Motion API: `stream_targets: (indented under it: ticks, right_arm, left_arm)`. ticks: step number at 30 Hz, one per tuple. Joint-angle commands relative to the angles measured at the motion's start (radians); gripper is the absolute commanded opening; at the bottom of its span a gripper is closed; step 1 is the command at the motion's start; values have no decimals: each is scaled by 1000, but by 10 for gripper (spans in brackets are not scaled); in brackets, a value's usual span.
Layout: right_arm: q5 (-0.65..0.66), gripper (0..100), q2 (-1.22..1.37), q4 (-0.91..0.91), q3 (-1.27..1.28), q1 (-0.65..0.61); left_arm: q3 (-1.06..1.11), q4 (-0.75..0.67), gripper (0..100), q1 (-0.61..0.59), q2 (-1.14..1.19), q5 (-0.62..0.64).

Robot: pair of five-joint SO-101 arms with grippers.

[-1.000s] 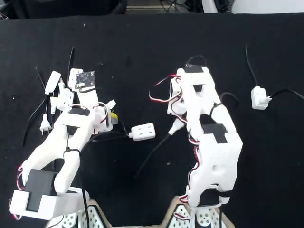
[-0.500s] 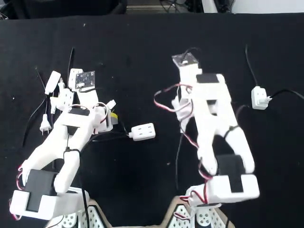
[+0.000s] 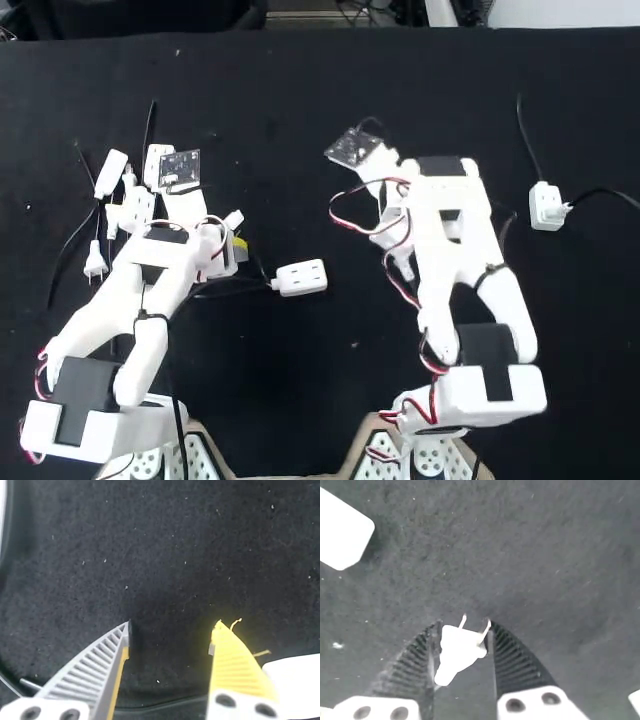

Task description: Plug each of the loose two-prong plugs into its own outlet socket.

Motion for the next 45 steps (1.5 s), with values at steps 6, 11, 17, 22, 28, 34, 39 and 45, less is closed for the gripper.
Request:
stream_targets:
  ticks: [6, 11, 17, 22, 28, 34, 39, 45]
  right_arm:
    - [-35, 204, 41, -46, -93, -34]
    - [-43, 204, -1, -32, -110, 18]
    - [-117, 204, 56, -89, -90, 57]
    - [-292, 204, 79, 9, -171, 80]
    - [-252, 204, 127, 77, -214, 64]
    - [-55, 204, 203, -49, -214, 129]
    - [-107, 204, 262, 3, -216, 84]
    - [-192, 204, 262, 6, -213, 25]
  left_arm:
    - [-13, -14, 256, -10, -37, 8]
    - [-16, -14, 256, -8, -35, 8]
    - [-19, -14, 256, -4, -34, 8]
    - [-15, -14, 256, -7, -34, 8]
    - [-15, -14, 256, -4, -34, 8]
    - [-12, -14, 256, -5, -34, 8]
    - [-16, -14, 256, -4, -34, 8]
    - [-18, -14, 256, -4, -34, 9]
